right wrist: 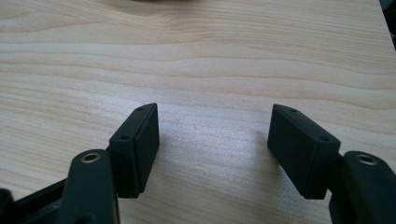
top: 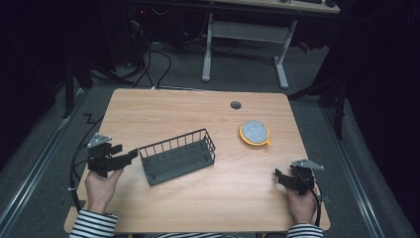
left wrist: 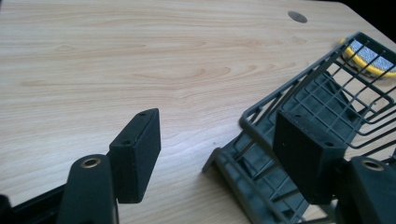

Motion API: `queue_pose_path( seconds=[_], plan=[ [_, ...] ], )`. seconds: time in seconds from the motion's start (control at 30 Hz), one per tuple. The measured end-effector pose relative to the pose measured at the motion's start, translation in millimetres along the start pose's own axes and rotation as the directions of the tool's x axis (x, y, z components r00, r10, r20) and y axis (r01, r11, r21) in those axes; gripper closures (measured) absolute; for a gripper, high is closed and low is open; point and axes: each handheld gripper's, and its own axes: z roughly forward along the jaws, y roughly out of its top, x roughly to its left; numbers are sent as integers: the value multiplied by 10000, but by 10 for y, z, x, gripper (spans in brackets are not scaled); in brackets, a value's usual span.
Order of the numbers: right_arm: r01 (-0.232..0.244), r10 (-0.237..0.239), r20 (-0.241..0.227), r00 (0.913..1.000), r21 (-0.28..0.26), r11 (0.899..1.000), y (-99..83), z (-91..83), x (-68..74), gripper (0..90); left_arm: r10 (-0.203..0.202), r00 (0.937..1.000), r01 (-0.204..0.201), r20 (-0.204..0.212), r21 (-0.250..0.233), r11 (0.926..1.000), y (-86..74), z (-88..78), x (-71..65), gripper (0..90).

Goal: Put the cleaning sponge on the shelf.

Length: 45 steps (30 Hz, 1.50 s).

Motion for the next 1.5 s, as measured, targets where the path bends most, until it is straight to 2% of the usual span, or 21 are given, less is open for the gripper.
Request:
queue_pose_path(
  seconds=[0.13, 0.33, 0.37, 0.4, 0.43, 0.47, 0.5, 0.7, 0.8, 1.1, 1.2, 1.37, 1.5],
  plan=[
    [18, -18, -12, 10000, -27, 10000, 0, 2, -4, 345, -278, 9996, 276, -94, -237, 9993, -97, -80, 108, 338],
    [17, -17, -2, 10000, -16, 10000, 1, 2, -4, 346, -463, 9980, 459, -421, -117, 9989, -238, -104, 211, 339],
    [67, -67, -13, 10000, -28, 10000, 2, 3, -7, 346, -489, 9971, 488, -578, -44, 9988, -284, -88, 237, 338],
    [67, -67, -13, 10000, -28, 10000, 2, 3, -7, 346, -458, 9965, 461, -700, 19, 9989, -306, -77, 246, 338],
    [79, -79, -23, 10000, -30, 10000, 4, 4, -7, 344, -273, 9938, 296, -1082, 192, 9994, -364, -30, 261, 338],
    [47, -47, -28, 10000, -15, 10000, 4, 4, -4, 344, -273, 9938, 296, -1082, 192, 9994, -364, -30, 261, 337],
    [51, -51, -54, 10000, -29, 10000, 4, 5, -5, 343, -196, 9916, 244, -1281, 362, 9990, -417, 33, 277, 336],
    [47, -47, -75, 10000, -8, 10000, 5, 4, -7, 341, -249, 9868, 387, -1601, 836, 9957, -537, 225, 329, 332],
    [50, -50, -89, 9999, -16, 10000, 5, 5, -7, 337, 20, 9836, 186, -1802, 1123, 9935, -575, 312, 318, 328],
    [39, -38, -68, 10000, 140, 9999, 21, -1, -2, 352, 259, 9745, 1, -2228, 1156, 9933, -641, 455, 308, 330],
    [-31, 33, -86, 10000, 173, 9998, 25, -7, -1, 376, 222, 9756, 21, -2186, 1102, 9939, -651, 476, 320, 329],
    [-318, 325, -474, 9983, 158, 9994, 42, -30, -29, 397, 450, 9719, -232, -2309, 961, 9951, -673, 495, 309, 331],
    [-198, 199, -526, 9984, 38, 9998, 132, -77, -1, 401, 598, 9665, -394, -2495, 859, 9955, -693, 507, 291, 337]
  ],
)
